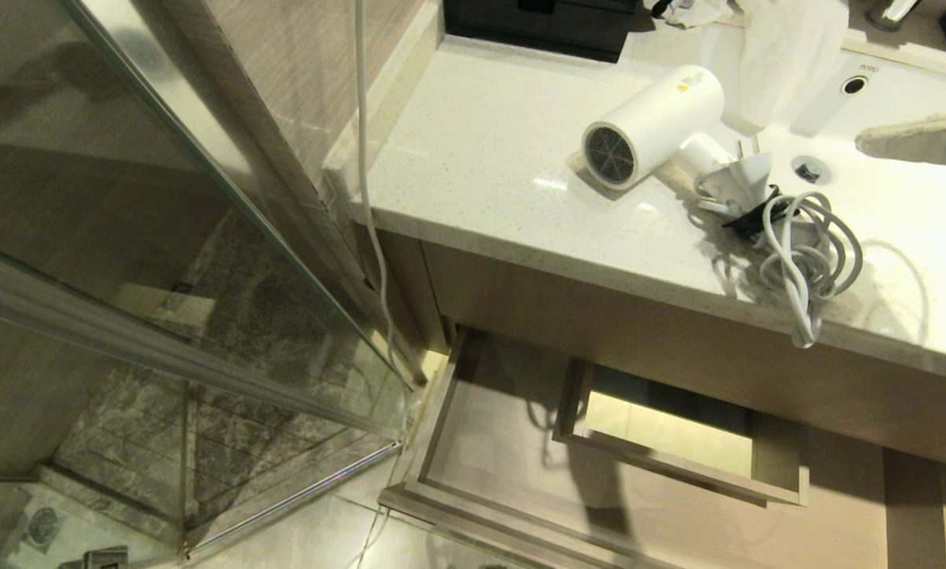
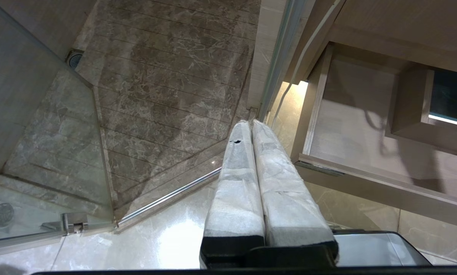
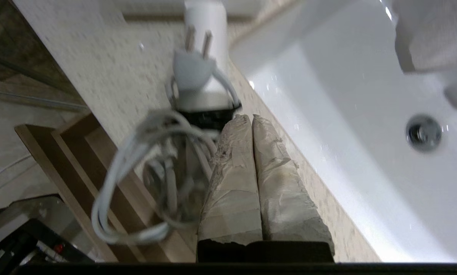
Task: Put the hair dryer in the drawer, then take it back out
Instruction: Close the drawer
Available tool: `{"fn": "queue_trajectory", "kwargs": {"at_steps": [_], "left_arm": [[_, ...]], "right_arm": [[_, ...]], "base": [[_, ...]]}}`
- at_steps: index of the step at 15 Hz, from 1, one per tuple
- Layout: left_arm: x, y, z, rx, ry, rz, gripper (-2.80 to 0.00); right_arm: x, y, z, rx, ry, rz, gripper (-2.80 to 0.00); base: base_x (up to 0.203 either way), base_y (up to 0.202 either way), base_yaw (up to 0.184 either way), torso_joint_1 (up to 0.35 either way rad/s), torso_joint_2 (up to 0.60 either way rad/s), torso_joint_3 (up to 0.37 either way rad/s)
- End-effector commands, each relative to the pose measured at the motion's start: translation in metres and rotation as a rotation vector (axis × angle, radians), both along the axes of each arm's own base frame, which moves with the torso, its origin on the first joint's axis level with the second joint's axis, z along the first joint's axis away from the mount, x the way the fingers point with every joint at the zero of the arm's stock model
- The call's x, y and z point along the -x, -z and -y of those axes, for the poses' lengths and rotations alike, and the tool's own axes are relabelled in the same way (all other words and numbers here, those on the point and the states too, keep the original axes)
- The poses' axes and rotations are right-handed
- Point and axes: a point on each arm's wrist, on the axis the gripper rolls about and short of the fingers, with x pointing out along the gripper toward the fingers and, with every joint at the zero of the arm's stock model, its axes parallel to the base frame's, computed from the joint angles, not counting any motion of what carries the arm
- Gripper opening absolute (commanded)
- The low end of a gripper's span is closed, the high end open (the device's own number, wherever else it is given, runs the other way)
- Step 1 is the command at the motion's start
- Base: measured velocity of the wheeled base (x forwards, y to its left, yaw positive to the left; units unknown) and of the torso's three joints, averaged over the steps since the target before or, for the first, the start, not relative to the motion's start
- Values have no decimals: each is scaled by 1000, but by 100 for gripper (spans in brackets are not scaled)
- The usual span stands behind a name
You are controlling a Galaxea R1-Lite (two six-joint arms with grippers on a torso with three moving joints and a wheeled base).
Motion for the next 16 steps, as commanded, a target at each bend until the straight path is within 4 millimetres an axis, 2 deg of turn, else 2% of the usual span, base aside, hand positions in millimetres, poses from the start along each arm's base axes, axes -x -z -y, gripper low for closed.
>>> {"fn": "queue_trajectory", "kwargs": {"at_steps": [1,4,7,13,16], "left_arm": [[0,0,0,0,0,2,-280],[0,0,0,0,0,0,-280],[0,0,0,0,0,0,-280],[0,0,0,0,0,0,-280],[0,0,0,0,0,2,-280]], "right_arm": [[21,3,16,3,90,-7,-280],[44,19,32,-1,215,-108,-280],[48,23,34,-5,240,-112,-280],[75,31,33,-23,266,-85,-280],[74,32,33,-23,267,-66,-280]], "base": [[0,0,0,0,0,0],[0,0,0,0,0,0],[0,0,0,0,0,0],[0,0,0,0,0,0],[0,0,0,0,0,0]]}}
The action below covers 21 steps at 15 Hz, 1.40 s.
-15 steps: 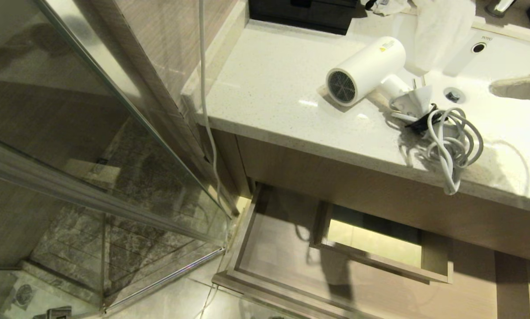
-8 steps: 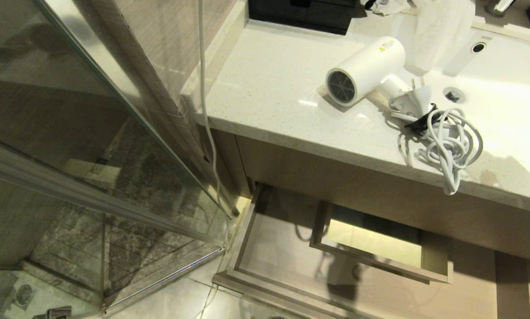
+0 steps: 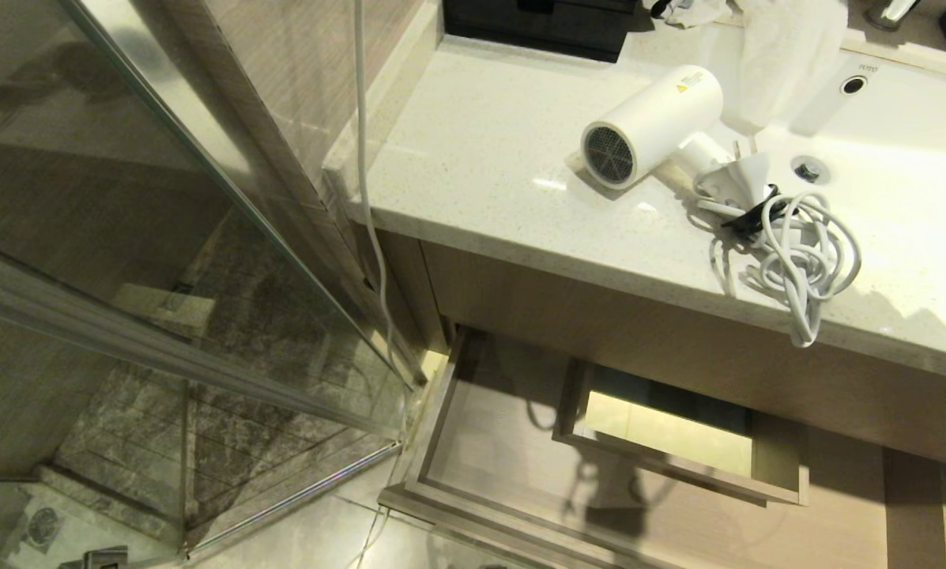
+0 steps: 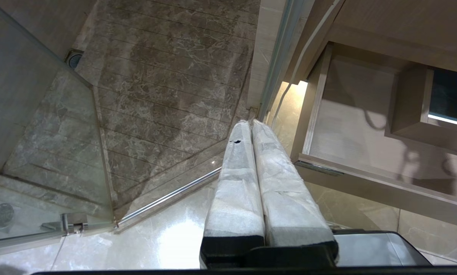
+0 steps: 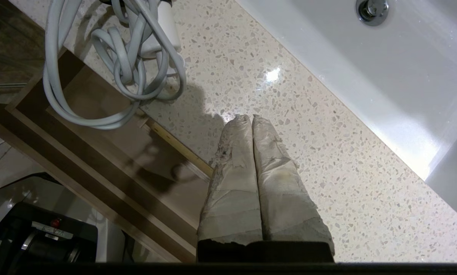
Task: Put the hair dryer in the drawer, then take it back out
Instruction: Close the drawer
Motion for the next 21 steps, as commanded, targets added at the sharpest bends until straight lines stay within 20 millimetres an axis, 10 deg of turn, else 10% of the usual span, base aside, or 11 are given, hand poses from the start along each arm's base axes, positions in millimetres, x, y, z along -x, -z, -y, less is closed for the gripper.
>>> {"fn": "queue_trajectory", "kwargs": {"at_steps": [1,21], "left_arm": [[0,0,0,0,0,0,-280],[0,0,0,0,0,0,-280]], "right_arm": [[3,-1,0,4,-3,19,-280],[5,-3,0,6,4,36,-280]], "base": [[0,0,0,0,0,0],[1,4,-70,1,1,1]]}}
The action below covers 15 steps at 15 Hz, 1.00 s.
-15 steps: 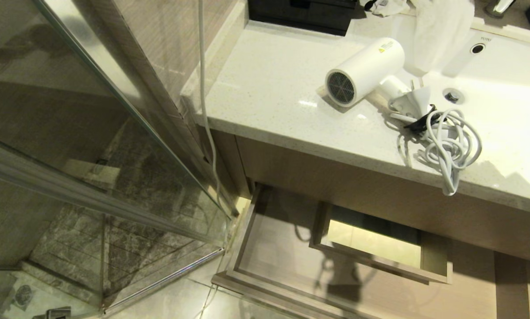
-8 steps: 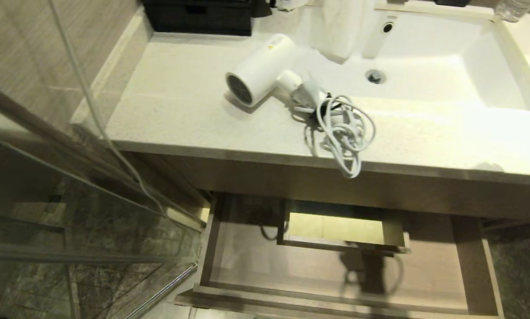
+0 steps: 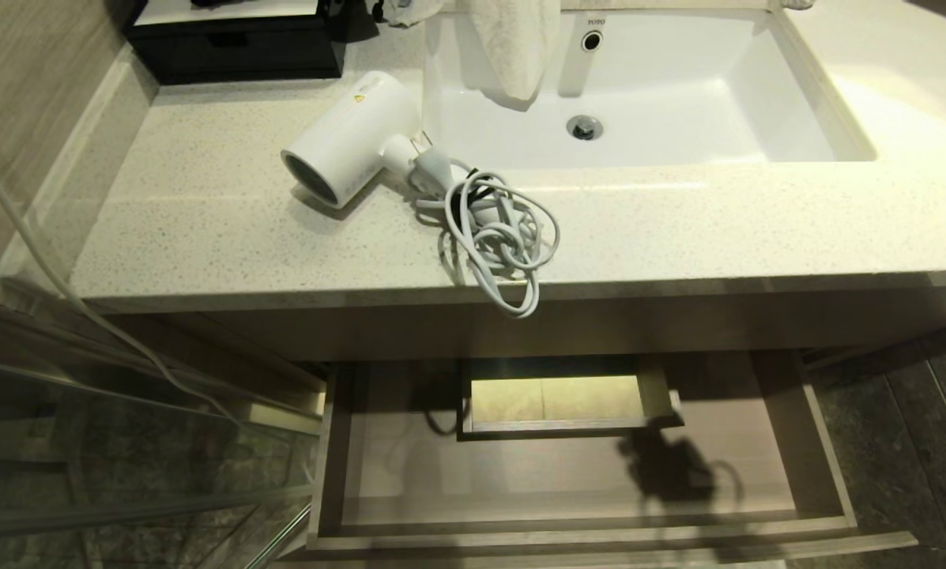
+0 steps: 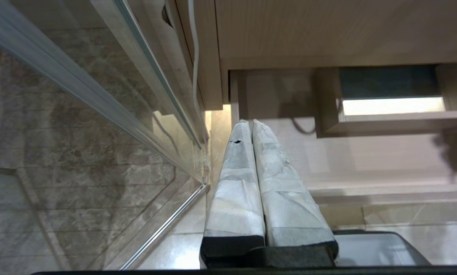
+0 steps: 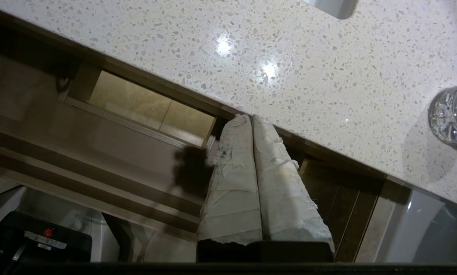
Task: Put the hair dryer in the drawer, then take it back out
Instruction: Close the drawer
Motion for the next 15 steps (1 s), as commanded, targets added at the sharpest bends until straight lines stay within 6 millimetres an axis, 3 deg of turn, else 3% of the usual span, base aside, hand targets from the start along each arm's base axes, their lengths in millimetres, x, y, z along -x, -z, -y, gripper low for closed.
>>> {"fn": "queue_trajectory", "kwargs": {"at_steps": [1,12,15], "left_arm": [[0,0,0,0,0,0,-280],[0,0,0,0,0,0,-280],[0,0,0,0,0,0,-280]], "right_arm": [[-1,1,1,0,4,-9,-280],[-2,6,2,-86,34,-42,-280],[-1,6,2,-86,33,-39,-280]], "base": [[0,0,0,0,0,0],[0,0,0,0,0,0],[0,0,0,-170,42,-142]]}}
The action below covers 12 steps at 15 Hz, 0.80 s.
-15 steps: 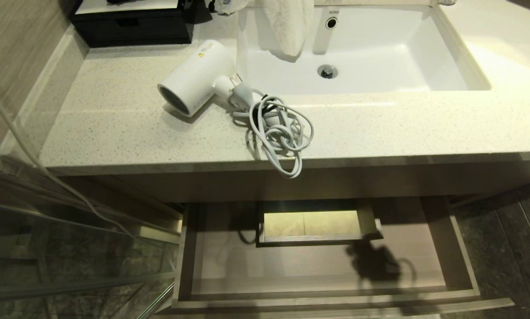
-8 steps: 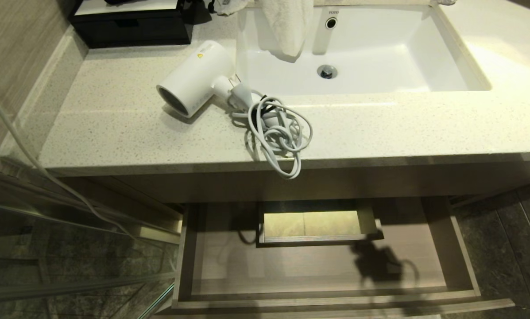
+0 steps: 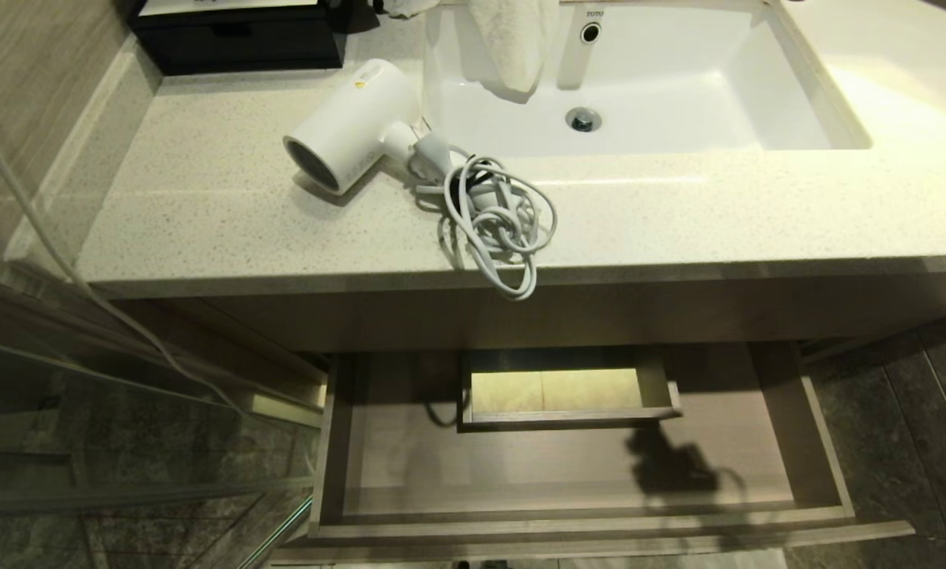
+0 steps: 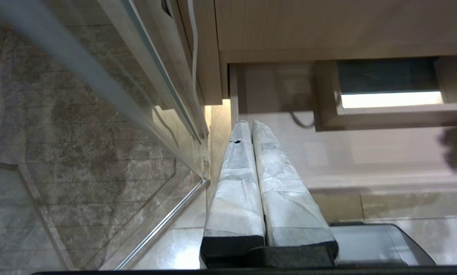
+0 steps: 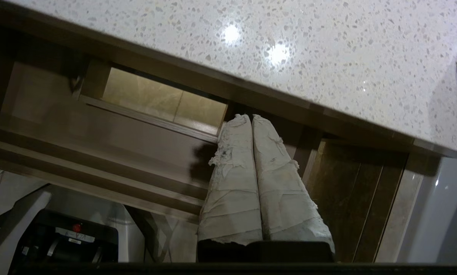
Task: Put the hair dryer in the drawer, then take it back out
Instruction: Close the drawer
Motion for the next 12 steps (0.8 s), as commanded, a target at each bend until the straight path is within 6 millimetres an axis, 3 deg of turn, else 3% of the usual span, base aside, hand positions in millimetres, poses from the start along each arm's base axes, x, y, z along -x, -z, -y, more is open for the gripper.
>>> {"fn": "queue_trajectory", "kwargs": {"at_steps": [1,12], "left_arm": [[0,0,0,0,0,0,-280],[0,0,0,0,0,0,-280]], "right_arm": [[1,1,0,1,-3,-1,-280],[4,2,-1,2,-3,5,-280]], "base": [[0,0,0,-272,28,-219],[0,0,0,-265,-16,-281]]}}
